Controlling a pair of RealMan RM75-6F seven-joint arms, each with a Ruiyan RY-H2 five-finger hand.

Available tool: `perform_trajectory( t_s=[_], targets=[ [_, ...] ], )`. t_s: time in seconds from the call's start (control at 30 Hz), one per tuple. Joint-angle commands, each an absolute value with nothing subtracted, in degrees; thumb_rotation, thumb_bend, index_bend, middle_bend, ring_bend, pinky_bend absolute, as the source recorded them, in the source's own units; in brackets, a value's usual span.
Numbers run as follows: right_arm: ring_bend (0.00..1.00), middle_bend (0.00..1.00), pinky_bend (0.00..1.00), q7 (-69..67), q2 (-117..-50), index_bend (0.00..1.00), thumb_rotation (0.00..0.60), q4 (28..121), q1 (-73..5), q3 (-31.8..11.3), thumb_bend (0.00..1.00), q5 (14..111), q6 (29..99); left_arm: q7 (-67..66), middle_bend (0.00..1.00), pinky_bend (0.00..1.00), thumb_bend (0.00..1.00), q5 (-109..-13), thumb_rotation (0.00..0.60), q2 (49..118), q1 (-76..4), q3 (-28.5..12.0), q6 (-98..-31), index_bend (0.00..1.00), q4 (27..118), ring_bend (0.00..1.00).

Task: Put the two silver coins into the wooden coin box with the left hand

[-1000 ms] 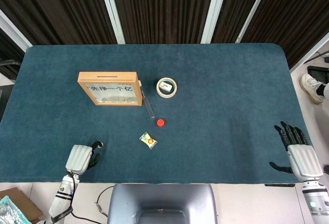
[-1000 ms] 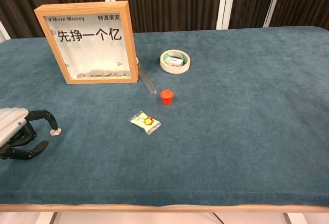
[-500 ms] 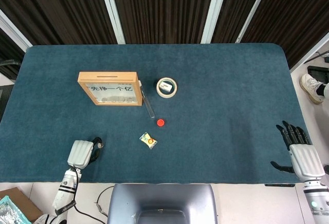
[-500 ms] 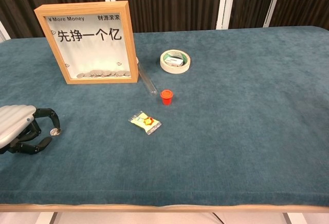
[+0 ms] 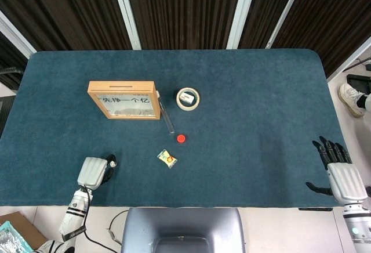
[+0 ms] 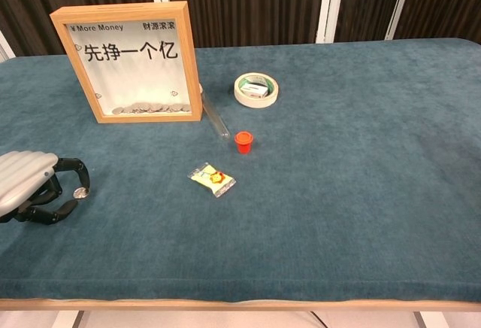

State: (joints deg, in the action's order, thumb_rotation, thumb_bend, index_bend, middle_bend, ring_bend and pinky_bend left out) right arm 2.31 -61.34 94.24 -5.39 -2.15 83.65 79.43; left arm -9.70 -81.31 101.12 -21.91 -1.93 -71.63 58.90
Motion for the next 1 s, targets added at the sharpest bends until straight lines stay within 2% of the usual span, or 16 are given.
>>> perform_trajectory(
  t_s=[0.03, 0.63, 1.0],
  targets=[
    [0.00, 0.00, 0.00, 2.34, -61.35, 0.00, 0.600, 94.28, -5.40, -2.15, 0.15, 83.63, 79.42, -9.98, 1.00, 1.00, 0.40, -81.32, 0.600, 101.03, -21.82, -1.94, -71.50, 0.45, 59.00, 1.00],
    [0.00, 0.00, 0.00, 2.65, -61.62, 0.00, 0.600, 94.41, -5.43, -2.18, 0.15, 83.65, 79.50, -11.75, 1.00, 1.00, 0.40, -80.61, 0.600, 100.90, -21.85, -2.75, -70.12, 0.45, 58.74, 1.00],
    [0.00, 0.00, 0.00, 2.31, -61.58, 0.00, 0.600, 94.28, -5.36, -2.17, 0.15, 83.72, 79.66, -10.43, 1.00, 1.00, 0.39, -80.65, 0.600, 101.77, -21.96, -3.63, -70.46, 0.54, 57.55, 1.00]
  ],
)
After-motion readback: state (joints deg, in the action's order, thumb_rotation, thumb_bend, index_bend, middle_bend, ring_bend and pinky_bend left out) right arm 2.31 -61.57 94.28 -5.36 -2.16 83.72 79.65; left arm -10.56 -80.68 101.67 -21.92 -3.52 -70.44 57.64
